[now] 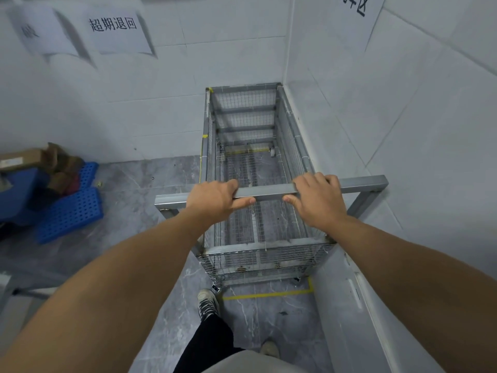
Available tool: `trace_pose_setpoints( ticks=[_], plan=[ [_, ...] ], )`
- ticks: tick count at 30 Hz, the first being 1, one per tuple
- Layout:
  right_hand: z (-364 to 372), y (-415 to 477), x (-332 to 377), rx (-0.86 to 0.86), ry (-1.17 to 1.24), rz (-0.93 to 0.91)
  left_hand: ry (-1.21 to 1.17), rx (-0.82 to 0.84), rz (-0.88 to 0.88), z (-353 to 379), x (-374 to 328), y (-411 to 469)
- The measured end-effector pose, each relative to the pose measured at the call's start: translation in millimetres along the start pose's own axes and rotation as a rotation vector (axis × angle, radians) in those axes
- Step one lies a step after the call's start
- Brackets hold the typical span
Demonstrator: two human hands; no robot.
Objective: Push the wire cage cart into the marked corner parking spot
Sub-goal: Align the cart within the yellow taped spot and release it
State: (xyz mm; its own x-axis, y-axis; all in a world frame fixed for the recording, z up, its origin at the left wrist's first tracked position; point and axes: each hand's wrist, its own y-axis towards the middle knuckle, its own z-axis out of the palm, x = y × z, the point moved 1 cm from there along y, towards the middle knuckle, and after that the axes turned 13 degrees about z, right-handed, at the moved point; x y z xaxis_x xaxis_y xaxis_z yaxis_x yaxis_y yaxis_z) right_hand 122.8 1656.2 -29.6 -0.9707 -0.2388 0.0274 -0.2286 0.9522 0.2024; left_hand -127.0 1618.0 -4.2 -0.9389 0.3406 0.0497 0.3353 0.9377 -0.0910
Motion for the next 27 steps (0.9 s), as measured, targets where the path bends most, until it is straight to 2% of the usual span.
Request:
trace_pose_setpoints(
  ticks=[8, 13, 21, 27],
  plan=[
    [3.8, 0.9, -1.6, -0.005, -0.014, -0.001, -0.005, -0.022, 0.046, 0.2, 1.8, 0.5],
    [-3.2, 0.0, -2.4, 0.049, 0.025, 0.002, -0.046, 0.037, 0.085, 0.7, 6.2, 4.5],
    [-3.1, 0.6, -5.0, 0.062, 0.061, -0.013, -0.149, 0.007, 0.180, 1.2, 19.0, 0.1],
    [1.5, -1.6, -4.0, -0.031, 0.055, 0.009, -0.006, 0.021, 0.143, 5.5, 34.5, -11.0]
  ],
)
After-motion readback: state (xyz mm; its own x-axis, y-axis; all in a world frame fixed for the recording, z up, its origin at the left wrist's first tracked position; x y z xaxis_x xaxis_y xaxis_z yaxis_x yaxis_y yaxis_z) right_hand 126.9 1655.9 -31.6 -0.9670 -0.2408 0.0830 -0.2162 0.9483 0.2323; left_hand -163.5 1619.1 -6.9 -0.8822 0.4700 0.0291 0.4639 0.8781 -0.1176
